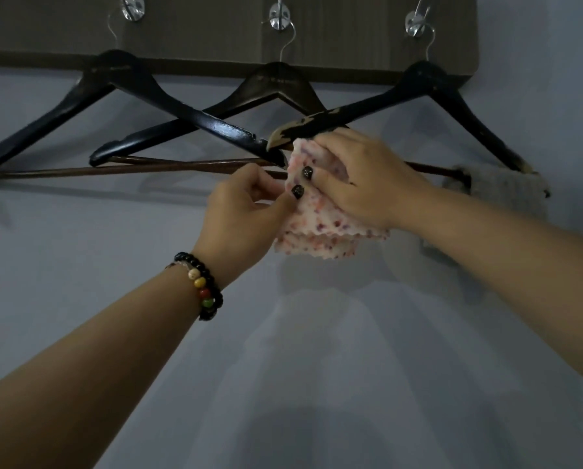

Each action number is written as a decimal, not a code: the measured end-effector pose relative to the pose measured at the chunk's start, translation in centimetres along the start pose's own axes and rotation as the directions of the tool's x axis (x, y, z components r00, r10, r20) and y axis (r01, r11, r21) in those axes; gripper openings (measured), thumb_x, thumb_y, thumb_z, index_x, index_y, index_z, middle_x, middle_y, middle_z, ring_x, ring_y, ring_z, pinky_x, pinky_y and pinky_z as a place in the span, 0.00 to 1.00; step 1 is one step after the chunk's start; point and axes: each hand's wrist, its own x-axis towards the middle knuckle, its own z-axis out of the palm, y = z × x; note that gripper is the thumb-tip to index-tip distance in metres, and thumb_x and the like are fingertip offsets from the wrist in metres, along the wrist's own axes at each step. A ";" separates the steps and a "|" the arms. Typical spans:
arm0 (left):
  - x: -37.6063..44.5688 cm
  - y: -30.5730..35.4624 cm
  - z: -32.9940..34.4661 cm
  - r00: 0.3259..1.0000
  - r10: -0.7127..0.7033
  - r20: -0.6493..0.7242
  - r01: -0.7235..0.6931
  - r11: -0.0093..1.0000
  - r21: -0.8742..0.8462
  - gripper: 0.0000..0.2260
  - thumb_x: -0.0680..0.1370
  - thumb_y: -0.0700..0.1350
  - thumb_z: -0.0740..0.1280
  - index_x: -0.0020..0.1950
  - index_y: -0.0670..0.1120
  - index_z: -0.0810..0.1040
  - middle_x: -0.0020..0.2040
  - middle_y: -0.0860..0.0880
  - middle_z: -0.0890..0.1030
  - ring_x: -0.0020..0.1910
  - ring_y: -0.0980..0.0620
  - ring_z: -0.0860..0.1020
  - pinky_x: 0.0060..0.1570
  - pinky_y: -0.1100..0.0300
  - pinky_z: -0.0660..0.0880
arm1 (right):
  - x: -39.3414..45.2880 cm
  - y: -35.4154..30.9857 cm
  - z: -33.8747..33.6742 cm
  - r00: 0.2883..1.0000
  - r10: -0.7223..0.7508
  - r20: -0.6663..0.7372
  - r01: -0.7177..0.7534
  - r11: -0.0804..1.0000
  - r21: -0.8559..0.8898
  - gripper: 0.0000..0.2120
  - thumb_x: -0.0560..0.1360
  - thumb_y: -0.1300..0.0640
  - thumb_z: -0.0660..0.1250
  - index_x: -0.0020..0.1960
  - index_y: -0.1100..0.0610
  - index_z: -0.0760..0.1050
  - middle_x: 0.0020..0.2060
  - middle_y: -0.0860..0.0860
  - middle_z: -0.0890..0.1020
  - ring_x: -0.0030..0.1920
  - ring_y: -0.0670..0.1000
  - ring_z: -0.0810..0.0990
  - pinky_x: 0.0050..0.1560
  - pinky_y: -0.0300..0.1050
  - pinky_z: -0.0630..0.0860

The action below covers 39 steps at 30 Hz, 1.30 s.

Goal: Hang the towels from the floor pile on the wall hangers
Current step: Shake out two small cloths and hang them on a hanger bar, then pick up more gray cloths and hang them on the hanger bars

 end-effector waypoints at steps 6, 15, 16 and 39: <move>-1.4 -0.8 1.5 0.997 -0.068 0.048 0.070 0.997 -0.036 0.07 0.75 0.41 0.72 0.40 0.43 0.75 0.42 0.48 0.85 0.40 0.53 0.85 0.40 0.57 0.82 | -2.8 0.3 -0.2 0.999 0.038 -0.038 -0.040 0.998 -0.042 0.12 0.78 0.56 0.61 0.59 0.59 0.73 0.52 0.49 0.75 0.50 0.43 0.70 0.54 0.43 0.70; -3.5 2.0 4.0 0.981 -0.187 0.058 0.191 0.979 -0.073 0.11 0.74 0.43 0.73 0.50 0.47 0.73 0.44 0.48 0.85 0.40 0.53 0.84 0.43 0.55 0.82 | -6.1 -0.8 -4.0 0.993 0.120 -0.016 -0.121 0.989 -0.084 0.28 0.79 0.54 0.61 0.75 0.60 0.59 0.72 0.56 0.66 0.73 0.52 0.63 0.71 0.46 0.60; -3.9 2.6 3.9 0.980 -0.194 0.047 0.197 0.977 -0.077 0.12 0.74 0.44 0.73 0.52 0.48 0.72 0.45 0.48 0.85 0.40 0.53 0.84 0.42 0.56 0.82 | -6.6 -1.0 -4.5 0.991 0.136 0.009 -0.135 0.987 -0.088 0.29 0.79 0.54 0.61 0.76 0.60 0.56 0.74 0.56 0.63 0.74 0.52 0.60 0.72 0.44 0.58; -30.8 14.2 -9.7 0.742 -0.656 0.138 0.299 0.508 0.808 0.29 0.78 0.58 0.64 0.75 0.51 0.58 0.74 0.50 0.67 0.64 0.49 0.74 0.61 0.58 0.69 | -24.0 -17.5 -10.1 0.766 0.061 0.640 -0.249 0.946 0.208 0.32 0.80 0.45 0.57 0.78 0.55 0.49 0.78 0.47 0.51 0.77 0.47 0.51 0.75 0.45 0.54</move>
